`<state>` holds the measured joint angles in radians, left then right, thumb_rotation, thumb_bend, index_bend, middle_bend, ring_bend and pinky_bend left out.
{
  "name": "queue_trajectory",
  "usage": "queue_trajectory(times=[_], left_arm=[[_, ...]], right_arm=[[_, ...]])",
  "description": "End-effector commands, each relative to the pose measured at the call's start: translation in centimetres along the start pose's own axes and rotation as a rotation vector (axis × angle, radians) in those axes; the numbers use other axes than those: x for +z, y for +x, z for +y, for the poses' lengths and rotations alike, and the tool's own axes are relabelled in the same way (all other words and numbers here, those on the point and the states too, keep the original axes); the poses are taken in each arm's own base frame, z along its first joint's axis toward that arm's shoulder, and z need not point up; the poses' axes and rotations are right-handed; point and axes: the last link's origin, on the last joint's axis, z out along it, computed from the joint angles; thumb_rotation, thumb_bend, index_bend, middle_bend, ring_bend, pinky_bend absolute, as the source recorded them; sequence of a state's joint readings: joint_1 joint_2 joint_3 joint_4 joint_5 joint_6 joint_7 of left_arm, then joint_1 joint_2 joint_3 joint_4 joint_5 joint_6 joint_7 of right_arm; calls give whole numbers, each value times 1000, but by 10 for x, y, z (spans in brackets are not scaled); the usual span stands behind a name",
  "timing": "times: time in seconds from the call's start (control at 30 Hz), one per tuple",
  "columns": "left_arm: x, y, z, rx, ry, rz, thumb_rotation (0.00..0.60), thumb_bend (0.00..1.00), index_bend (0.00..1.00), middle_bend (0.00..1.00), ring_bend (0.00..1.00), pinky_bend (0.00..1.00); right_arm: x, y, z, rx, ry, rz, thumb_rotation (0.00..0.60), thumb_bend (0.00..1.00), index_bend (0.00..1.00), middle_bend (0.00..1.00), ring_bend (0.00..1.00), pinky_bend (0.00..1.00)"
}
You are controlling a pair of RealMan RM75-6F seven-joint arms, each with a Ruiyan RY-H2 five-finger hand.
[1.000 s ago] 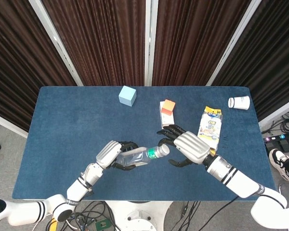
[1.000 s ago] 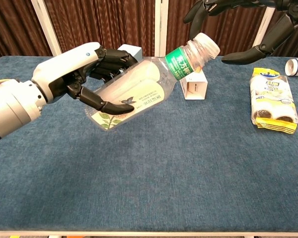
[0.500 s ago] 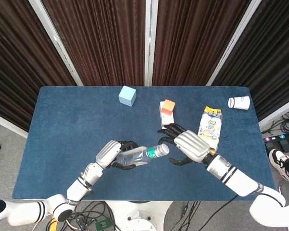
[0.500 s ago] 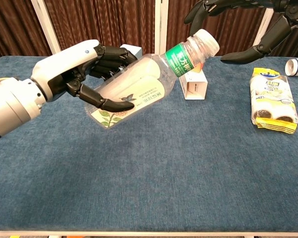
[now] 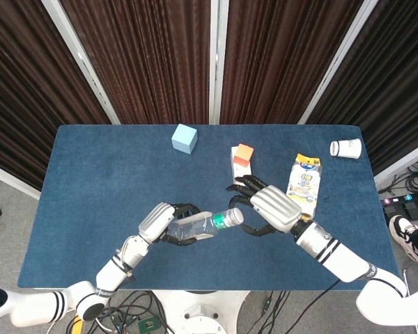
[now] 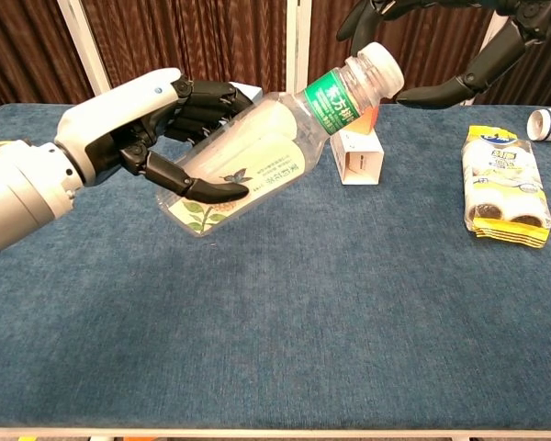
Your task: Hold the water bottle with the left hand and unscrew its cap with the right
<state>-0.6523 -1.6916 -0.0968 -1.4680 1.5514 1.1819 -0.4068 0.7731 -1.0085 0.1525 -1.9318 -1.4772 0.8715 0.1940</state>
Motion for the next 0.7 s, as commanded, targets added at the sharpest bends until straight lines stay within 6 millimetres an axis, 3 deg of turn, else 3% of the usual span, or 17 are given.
queue_trajectory(times=[0.03, 0.5, 0.7], left_arm=[[0, 0, 0, 2, 0, 1, 600, 475, 565, 578, 495, 629], [-3, 4, -7, 20, 20, 5, 600, 475, 565, 577, 495, 629], [-11, 15, -33, 209, 91, -27, 600, 475, 565, 576, 494, 613]], right_arm=[[1, 0, 0, -1, 1, 1, 600, 279, 397, 159, 0, 0], [-2, 4, 2, -6, -8, 28, 600, 364, 475, 193, 0, 0], [-15, 8, 16, -6, -73, 32, 600, 364, 475, 191, 0, 0]])
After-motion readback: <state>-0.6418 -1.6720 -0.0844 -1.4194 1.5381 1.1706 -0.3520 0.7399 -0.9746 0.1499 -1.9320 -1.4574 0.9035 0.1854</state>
